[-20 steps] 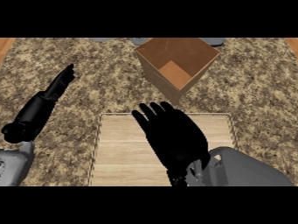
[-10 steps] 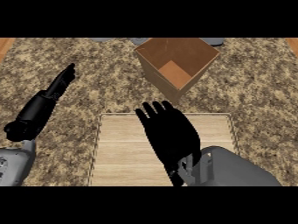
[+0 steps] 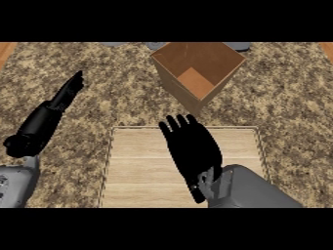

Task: Pick the cupcake from the tray and place it in the cardboard box

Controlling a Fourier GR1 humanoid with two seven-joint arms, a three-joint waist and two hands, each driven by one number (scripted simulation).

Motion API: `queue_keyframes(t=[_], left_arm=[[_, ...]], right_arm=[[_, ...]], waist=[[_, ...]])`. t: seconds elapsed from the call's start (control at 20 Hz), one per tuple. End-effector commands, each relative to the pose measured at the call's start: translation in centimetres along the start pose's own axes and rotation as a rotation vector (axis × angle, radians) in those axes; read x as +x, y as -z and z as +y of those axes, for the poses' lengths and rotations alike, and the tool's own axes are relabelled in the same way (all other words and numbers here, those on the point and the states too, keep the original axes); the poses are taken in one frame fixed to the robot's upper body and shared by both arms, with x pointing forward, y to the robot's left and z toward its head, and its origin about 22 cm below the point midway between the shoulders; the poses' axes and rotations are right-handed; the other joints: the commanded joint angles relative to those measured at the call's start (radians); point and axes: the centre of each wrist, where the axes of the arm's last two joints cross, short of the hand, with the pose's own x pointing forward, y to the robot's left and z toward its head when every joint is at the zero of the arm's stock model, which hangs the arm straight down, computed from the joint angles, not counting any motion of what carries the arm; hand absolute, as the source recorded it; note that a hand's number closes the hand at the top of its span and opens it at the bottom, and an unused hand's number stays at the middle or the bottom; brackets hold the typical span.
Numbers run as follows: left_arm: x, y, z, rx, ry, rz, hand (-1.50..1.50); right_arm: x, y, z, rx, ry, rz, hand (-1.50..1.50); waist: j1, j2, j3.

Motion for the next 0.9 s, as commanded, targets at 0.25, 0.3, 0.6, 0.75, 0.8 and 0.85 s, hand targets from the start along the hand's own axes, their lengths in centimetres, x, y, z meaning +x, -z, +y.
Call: queue_keyframes(t=[0.25, 0.3, 0.6, 0.75, 0.8, 0.85], left_arm=[[0.5, 0.6, -1.4, 0.001, 0.004, 0.001, 0.00], [-0.6, -0.5, -1.5, 0.008, 0.005, 0.005, 0.00], [0.4, 0.0, -0.8, -0.007, -0.004, -0.004, 0.00], [1.0, 0.5, 0.6, 0.008, 0.011, -0.007, 0.00], [-1.2, -0.5, 0.3, 0.008, 0.003, -0.014, 0.00], [-0.8, -0.8, -0.6, 0.009, 0.000, -0.015, 0.00]], right_arm=[[0.3, 2.0, 1.7, 0.037, 0.007, 0.042, -1.50], [-0.9, -0.4, 1.4, 0.024, -0.009, 0.044, -1.50], [0.0, 2.8, 3.7, 0.036, -0.028, 0.094, -1.50], [-0.5, 3.9, 2.3, 0.059, -0.013, 0.076, -1.50], [-2.5, 2.2, 3.7, 0.052, -0.003, 0.076, -1.50], [-1.9, 3.2, 4.4, 0.056, 0.031, 0.078, -1.50]], waist=[[0.001, 0.000, 0.000], [-0.002, -0.001, 0.000], [0.001, 0.000, 0.000], [0.002, 0.000, 0.000], [-0.002, 0.000, 0.000], [0.000, 0.000, 0.000]])
